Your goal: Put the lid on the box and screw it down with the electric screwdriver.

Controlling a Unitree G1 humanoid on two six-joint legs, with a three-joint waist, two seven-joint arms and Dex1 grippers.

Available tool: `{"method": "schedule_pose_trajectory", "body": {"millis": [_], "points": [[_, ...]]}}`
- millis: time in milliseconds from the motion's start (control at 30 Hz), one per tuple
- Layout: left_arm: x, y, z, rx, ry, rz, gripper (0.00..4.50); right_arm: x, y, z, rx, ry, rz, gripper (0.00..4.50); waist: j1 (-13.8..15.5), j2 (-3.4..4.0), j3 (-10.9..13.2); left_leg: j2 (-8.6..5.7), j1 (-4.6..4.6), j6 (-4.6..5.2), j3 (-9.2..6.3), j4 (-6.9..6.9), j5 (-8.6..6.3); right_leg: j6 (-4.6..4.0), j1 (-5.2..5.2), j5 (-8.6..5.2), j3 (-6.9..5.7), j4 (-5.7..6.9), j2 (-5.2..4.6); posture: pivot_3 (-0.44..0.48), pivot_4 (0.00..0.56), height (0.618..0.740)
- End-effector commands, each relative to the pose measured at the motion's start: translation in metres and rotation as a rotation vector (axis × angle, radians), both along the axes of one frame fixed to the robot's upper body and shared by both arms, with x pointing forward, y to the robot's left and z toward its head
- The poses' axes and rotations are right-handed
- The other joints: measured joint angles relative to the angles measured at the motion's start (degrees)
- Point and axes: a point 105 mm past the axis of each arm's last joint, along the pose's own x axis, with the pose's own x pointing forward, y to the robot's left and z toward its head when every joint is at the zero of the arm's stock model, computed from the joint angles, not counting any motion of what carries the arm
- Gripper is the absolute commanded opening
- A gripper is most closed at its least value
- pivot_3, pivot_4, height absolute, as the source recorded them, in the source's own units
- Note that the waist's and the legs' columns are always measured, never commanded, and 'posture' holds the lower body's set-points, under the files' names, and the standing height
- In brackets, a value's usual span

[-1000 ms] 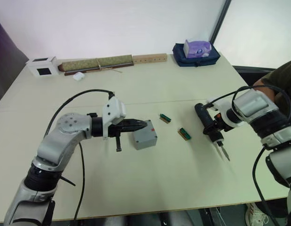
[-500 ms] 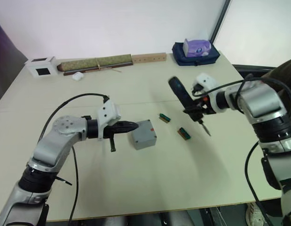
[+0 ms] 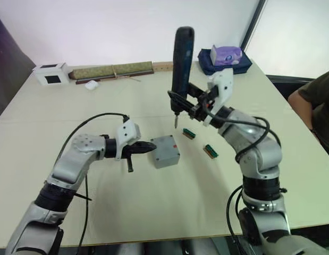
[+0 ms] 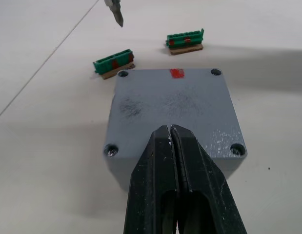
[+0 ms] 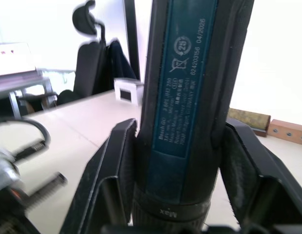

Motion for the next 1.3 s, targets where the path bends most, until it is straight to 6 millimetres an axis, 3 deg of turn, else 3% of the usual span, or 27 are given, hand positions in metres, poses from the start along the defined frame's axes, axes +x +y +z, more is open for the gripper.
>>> {"method": "schedule_pose_trajectory", "body": {"millis": [33,533,967,1300], "points": [[0.002,-0.002,0.005,0.011,-0.039,-0.008,0.0,-0.019,0.007,0.021,0.043,-0.151,0.03,1.86,-0.06,0.0,0.0,0.02,0.01,0.0,-0.01,-0.01,0.0,0.0,-0.01,0.0,0.0,0.0,0.04,0.0,0.15,0.74],[0.003,-0.005,0.004,0.031,-0.031,-0.012,0.0,-0.014,0.013,-0.011,0.031,-0.165,-0.025,1.86,0.05,0.0,0.0,0.03,0.05,-0.01,-0.03,-0.01,0.01,-0.01,0.0,0.0,0.0,0.06,0.06,0.0,0.15,0.74],[0.002,-0.005,0.004,0.037,-0.026,-0.016,0.0,-0.011,0.011,-0.024,-0.007,-0.166,-0.037,1.86,0.05,0.0,0.0,0.03,0.05,-0.02,-0.03,-0.01,0.01,-0.01,0.0,0.0,0.0,0.06,0.06,0.0,0.15,0.74],[0.001,-0.005,-0.002,0.046,-0.005,-0.02,0.0,-0.009,0.021,-0.068,-0.135,-0.031,-0.023,1.86,0.04,-0.05,-0.09,0.03,0.2,-0.02,-0.03,-0.01,0.01,-0.01,0.16,0.0,0.0,0.06,0.06,0.0,0.15,0.74]]}}
